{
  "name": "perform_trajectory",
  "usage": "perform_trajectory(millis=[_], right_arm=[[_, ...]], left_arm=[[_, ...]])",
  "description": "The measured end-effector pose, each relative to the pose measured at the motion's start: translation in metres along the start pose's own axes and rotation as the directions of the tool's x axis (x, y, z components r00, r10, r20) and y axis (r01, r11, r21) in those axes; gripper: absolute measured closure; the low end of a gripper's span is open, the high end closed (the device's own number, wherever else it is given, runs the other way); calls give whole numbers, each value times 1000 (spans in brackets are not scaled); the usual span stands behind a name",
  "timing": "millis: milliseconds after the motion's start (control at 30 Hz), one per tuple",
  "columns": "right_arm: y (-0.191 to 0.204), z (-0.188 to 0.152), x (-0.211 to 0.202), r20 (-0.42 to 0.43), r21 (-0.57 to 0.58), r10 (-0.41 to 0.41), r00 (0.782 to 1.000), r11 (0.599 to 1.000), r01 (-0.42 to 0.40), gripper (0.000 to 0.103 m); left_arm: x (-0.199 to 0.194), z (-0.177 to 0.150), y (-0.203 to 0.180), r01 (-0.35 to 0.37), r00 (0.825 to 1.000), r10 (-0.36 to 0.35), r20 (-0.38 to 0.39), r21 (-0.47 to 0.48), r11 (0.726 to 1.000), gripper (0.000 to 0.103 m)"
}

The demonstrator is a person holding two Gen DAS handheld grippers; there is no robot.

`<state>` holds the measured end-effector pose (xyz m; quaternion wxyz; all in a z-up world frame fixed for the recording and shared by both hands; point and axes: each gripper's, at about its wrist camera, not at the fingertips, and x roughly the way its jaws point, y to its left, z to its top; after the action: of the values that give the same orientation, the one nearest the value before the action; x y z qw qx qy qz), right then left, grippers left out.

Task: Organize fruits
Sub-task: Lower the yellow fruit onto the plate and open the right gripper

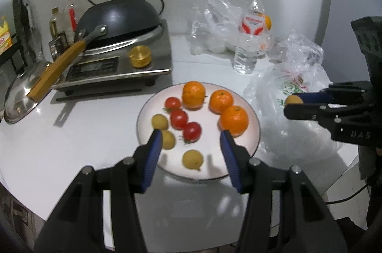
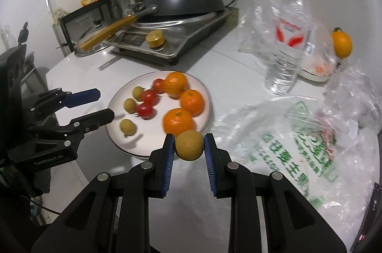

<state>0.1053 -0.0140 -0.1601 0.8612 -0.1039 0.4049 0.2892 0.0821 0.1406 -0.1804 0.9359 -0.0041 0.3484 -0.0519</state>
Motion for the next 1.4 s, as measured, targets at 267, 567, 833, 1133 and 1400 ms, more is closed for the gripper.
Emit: perform_trajectory(millis=[267, 567, 833, 1133, 1400], right_arm=[[28, 7, 28, -46, -29, 47, 998, 998, -48, 76], [55, 9, 63, -115, -35, 114, 987, 992, -119, 76], [69, 9, 88, -163, -15, 149, 975, 988, -154, 76], [77, 15, 103, -179, -5, 153, 972, 988, -156, 76], [77, 18, 105, -182, -4, 147, 972, 989, -150, 72]], left_arm=[[-7, -13, 21, -23, 1000, 23, 6, -20, 1000, 51], [-4, -23, 44, -26, 1000, 26, 1, -56, 998, 51], [-2, -25, 58, -32, 999, 33, 10, -72, 997, 51], [0, -30, 69, -28, 1000, 29, 8, -96, 995, 51], [0, -29, 71, -31, 999, 32, 10, -97, 995, 51]])
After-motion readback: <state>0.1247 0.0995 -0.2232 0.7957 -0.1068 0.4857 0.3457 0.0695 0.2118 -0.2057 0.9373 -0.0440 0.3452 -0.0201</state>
